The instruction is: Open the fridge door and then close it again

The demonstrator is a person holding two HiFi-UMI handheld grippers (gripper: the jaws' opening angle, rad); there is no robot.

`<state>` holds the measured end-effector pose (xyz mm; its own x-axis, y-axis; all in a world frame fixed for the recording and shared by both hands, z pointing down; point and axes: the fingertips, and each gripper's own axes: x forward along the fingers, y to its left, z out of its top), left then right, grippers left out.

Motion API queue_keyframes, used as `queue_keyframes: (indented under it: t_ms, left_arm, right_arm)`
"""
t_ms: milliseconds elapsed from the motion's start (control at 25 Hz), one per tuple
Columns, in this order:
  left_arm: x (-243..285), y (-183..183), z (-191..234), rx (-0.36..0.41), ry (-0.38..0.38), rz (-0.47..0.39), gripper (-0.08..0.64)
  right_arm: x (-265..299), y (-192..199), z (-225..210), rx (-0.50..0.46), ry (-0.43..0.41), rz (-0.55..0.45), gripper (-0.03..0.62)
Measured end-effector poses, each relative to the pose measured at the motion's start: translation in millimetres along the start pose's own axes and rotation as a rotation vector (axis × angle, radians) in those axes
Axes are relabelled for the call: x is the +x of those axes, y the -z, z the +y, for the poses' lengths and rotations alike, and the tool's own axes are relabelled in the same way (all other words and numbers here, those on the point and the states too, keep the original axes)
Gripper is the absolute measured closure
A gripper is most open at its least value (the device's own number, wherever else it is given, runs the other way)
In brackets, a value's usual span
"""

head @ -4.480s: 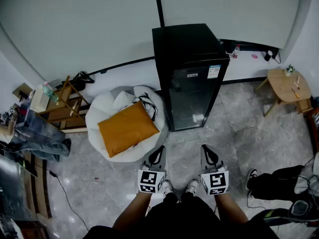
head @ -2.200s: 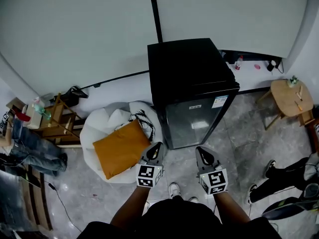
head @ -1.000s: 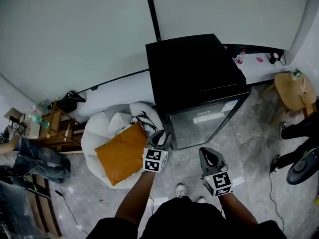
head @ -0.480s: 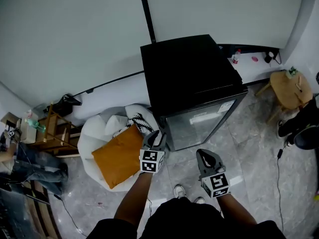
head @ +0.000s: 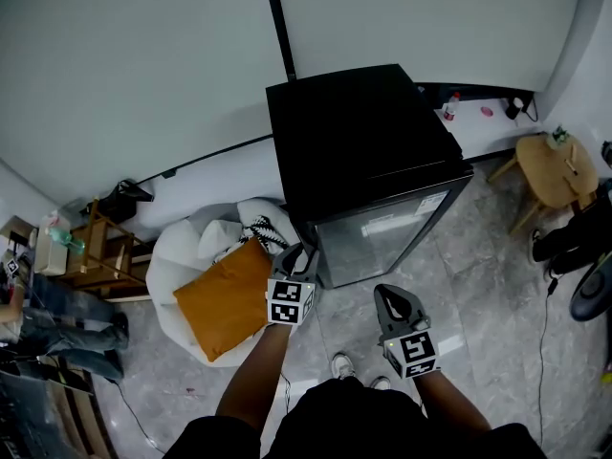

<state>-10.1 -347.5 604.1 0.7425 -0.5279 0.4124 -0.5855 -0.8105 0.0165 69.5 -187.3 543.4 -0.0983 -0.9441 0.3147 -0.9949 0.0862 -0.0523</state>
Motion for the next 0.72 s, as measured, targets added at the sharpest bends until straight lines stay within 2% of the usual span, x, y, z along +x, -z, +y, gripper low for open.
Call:
queue_keyframes:
  t_ms: [520, 720]
  left_arm:
    - [-2.7, 0.0, -1.4, -0.027, 0.007, 0.018, 0.443]
    - [-12.1, 2.3, -9.8, -0.002, 0.007, 0.006, 0.448]
  right_arm:
    - [-15.4, 15.1, 6.9, 0.004, 0.004, 0.017, 0.574]
    - [-21.1, 20.4, 12.5, -0.002, -0.004, 0.028, 0.574]
